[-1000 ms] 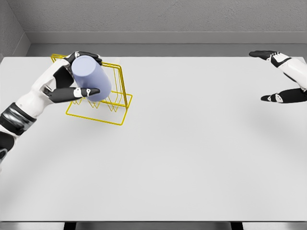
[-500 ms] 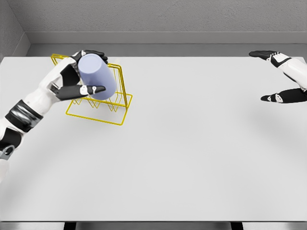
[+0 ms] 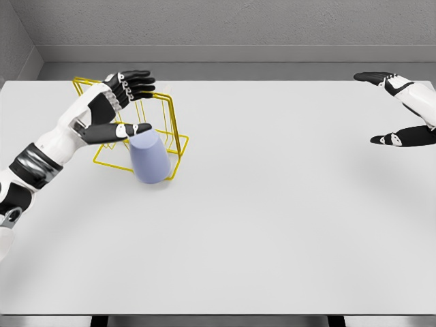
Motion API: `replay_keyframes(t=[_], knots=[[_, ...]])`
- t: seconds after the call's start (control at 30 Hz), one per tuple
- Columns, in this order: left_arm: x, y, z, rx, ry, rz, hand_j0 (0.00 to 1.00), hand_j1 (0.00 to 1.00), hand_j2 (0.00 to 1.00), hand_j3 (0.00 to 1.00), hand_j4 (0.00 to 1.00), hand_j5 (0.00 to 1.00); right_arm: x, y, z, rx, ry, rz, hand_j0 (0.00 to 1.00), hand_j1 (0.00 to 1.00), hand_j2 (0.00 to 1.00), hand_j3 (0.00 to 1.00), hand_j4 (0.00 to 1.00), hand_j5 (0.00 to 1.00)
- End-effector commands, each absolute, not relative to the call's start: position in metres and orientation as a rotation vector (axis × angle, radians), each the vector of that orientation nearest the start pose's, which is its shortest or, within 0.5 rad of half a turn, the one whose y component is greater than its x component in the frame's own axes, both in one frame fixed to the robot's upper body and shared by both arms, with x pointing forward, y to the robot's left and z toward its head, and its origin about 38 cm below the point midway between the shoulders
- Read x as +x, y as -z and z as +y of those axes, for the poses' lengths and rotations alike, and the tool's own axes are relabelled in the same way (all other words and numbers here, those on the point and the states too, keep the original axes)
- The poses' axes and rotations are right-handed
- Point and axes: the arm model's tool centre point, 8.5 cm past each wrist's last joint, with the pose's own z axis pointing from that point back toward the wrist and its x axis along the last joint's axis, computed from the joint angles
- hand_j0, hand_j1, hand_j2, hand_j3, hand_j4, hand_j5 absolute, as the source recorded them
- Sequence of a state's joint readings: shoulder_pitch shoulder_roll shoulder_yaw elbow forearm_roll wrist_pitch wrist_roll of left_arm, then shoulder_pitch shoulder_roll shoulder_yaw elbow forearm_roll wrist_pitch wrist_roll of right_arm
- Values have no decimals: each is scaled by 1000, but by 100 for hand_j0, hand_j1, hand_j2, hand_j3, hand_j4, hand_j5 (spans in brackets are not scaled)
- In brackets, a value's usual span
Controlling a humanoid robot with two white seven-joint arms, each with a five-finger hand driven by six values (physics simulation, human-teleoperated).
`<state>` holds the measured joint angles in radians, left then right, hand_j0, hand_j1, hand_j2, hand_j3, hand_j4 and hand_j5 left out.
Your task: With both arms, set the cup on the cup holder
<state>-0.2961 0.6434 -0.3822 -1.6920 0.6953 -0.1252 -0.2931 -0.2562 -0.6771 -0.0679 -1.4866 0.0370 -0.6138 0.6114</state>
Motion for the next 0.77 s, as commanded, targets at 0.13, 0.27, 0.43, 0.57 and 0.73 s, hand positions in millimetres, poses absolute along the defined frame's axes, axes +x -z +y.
replay_keyframes(t=[0.13,0.27,0.43,0.57,0.73], knots=[[401,-208,267,-489,620,-1753,77,77,77,77,77,77,392,-246,-392,-343,-1363,-1846,100,100,100,100,100,100],[398,-215,265,-497,634,-1773,73,73,73,73,73,73,392,-246,-393,-344,-1363,-1847,100,100,100,100,100,100],[383,-236,280,-458,704,-1813,76,76,76,76,76,76,392,-246,-393,-345,-1363,-1848,100,100,100,100,100,100],[372,-243,314,-373,704,-1848,86,86,86,86,86,86,392,-246,-393,-344,-1363,-1847,100,100,100,100,100,100],[365,-261,350,-256,706,-1873,100,100,100,100,100,100,392,-244,-394,-343,-1357,-1841,100,100,100,100,100,100]])
